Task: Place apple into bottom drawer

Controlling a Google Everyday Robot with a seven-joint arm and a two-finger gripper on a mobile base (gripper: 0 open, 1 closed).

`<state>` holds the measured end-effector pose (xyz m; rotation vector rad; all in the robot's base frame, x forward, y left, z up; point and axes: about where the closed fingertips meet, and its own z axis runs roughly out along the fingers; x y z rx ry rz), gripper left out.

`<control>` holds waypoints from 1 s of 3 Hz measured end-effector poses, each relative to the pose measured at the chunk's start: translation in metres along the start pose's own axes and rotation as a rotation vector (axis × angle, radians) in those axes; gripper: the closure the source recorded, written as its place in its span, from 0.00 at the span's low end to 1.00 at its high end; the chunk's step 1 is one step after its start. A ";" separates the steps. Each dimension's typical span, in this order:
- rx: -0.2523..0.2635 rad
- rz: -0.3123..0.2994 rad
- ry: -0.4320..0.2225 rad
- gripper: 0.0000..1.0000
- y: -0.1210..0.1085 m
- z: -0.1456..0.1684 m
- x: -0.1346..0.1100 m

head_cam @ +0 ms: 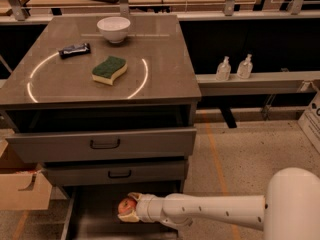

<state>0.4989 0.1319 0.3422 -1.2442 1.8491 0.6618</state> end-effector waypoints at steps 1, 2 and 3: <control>0.010 0.034 -0.036 1.00 -0.007 0.017 0.033; 0.015 0.071 -0.070 1.00 -0.012 0.036 0.061; 0.023 0.102 -0.090 1.00 -0.022 0.057 0.082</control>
Offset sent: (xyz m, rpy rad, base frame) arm 0.0183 -0.0135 -0.1173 0.1400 0.0428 -0.0937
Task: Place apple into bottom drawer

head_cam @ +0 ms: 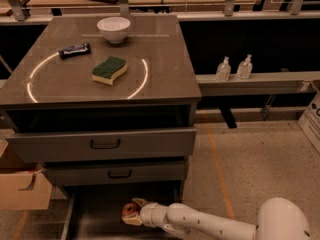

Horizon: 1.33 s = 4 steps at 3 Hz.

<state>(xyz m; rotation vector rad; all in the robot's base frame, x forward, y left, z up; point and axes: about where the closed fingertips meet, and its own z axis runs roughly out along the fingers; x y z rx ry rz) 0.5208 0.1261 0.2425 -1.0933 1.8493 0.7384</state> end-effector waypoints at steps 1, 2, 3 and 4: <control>0.011 0.013 -0.002 1.00 -0.017 0.020 0.019; 0.010 0.020 0.015 0.86 -0.030 0.040 0.033; -0.003 0.016 0.038 0.63 -0.037 0.059 0.041; -0.009 0.005 0.057 0.39 -0.039 0.071 0.044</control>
Offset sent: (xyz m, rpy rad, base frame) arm 0.0548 0.0112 -0.0819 -0.0352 0.0377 -0.0154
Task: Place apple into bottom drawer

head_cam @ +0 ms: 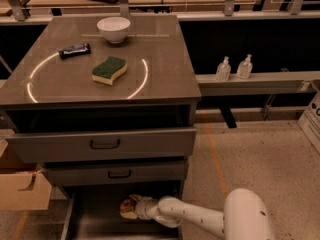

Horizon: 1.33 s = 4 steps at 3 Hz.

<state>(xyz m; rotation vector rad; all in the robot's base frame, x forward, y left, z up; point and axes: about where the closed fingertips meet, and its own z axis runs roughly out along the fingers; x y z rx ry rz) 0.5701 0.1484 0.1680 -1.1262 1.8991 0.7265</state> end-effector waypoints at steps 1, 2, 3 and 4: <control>0.010 -0.008 0.025 0.16 0.001 0.006 0.001; 0.024 -0.012 0.042 0.00 0.003 0.006 -0.001; 0.047 -0.019 0.045 0.00 0.002 -0.002 -0.009; 0.092 -0.006 0.025 0.15 0.002 -0.023 -0.021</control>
Offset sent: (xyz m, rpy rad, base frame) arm -0.0003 0.0048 0.0021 -0.0763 -0.0057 -0.0256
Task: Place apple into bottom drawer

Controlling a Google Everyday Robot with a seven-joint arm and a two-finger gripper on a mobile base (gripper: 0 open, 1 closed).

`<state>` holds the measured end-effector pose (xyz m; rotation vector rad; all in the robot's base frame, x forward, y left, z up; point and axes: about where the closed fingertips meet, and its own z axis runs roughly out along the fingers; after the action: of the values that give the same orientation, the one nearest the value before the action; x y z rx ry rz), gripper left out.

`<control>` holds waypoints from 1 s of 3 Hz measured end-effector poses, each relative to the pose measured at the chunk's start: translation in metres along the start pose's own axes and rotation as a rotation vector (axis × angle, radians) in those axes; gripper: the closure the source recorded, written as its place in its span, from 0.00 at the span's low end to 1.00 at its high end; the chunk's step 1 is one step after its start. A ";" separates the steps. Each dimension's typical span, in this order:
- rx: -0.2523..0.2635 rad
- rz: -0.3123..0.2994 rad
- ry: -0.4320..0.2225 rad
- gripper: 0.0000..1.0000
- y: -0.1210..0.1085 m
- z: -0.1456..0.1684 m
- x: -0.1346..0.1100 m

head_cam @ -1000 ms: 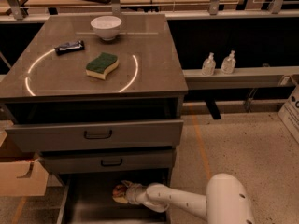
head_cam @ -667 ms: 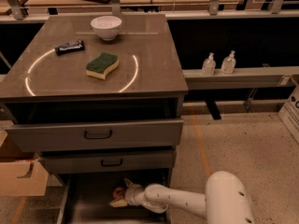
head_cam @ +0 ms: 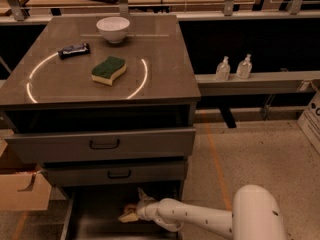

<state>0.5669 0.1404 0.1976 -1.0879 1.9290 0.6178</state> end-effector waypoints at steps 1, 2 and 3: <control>0.044 0.017 -0.002 0.39 -0.006 -0.034 -0.005; 0.060 0.015 0.024 0.61 -0.009 -0.074 -0.007; 0.081 0.005 0.087 0.85 -0.014 -0.118 -0.004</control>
Offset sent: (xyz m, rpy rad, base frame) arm -0.0370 -0.1000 0.0840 -0.0796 -0.0074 -0.0653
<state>0.5313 0.0492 0.2655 -1.0752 2.0141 0.4972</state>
